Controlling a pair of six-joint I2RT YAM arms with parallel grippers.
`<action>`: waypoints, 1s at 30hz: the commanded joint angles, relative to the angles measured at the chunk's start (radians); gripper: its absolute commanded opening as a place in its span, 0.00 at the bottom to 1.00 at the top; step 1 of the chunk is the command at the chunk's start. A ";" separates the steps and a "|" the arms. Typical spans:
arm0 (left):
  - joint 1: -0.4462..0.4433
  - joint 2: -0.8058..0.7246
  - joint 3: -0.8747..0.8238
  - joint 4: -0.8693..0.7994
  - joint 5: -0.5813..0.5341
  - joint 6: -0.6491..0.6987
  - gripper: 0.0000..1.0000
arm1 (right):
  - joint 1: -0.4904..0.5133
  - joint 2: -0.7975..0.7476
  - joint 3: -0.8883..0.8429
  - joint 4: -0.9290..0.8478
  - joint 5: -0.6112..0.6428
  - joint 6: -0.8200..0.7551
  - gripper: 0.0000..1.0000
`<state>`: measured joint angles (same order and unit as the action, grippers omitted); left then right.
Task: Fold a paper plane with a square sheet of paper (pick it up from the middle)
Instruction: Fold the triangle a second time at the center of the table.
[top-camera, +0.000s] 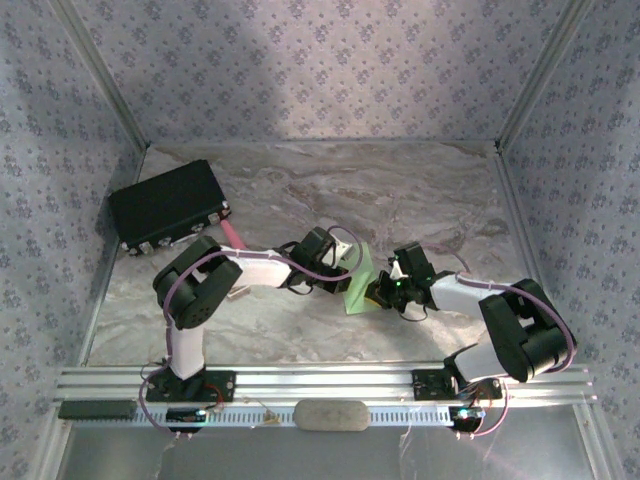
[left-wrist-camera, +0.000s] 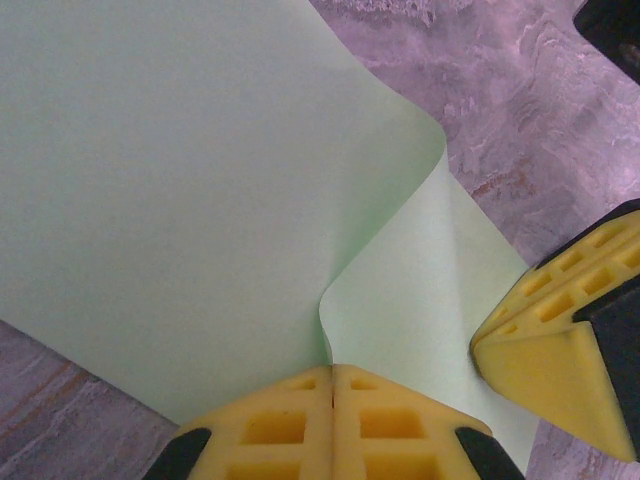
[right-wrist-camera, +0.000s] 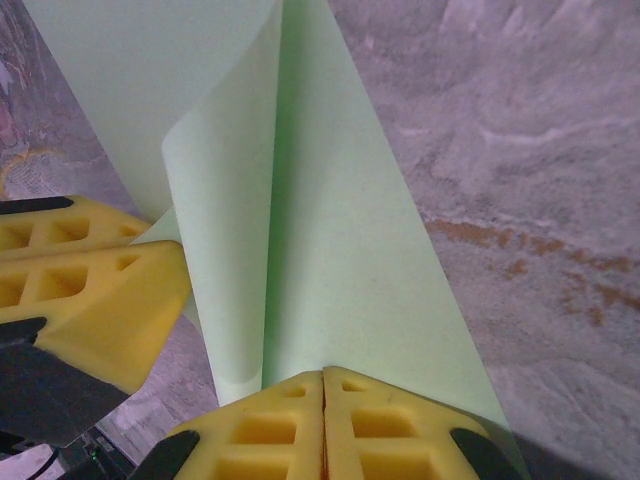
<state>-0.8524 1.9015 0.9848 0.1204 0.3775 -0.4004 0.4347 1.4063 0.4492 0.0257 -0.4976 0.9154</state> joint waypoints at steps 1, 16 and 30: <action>0.007 0.005 0.014 -0.025 -0.004 0.022 0.03 | -0.002 0.013 -0.010 -0.069 0.016 -0.019 0.08; 0.007 0.002 -0.015 -0.003 -0.009 0.005 0.00 | -0.005 0.006 -0.009 -0.059 0.015 -0.014 0.08; 0.007 0.004 -0.020 0.000 -0.008 0.000 0.00 | -0.046 -0.099 -0.002 0.005 -0.029 -0.001 0.08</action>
<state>-0.8524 1.9015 0.9779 0.1329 0.3775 -0.4015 0.4049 1.3624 0.4435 0.0269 -0.5125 0.9165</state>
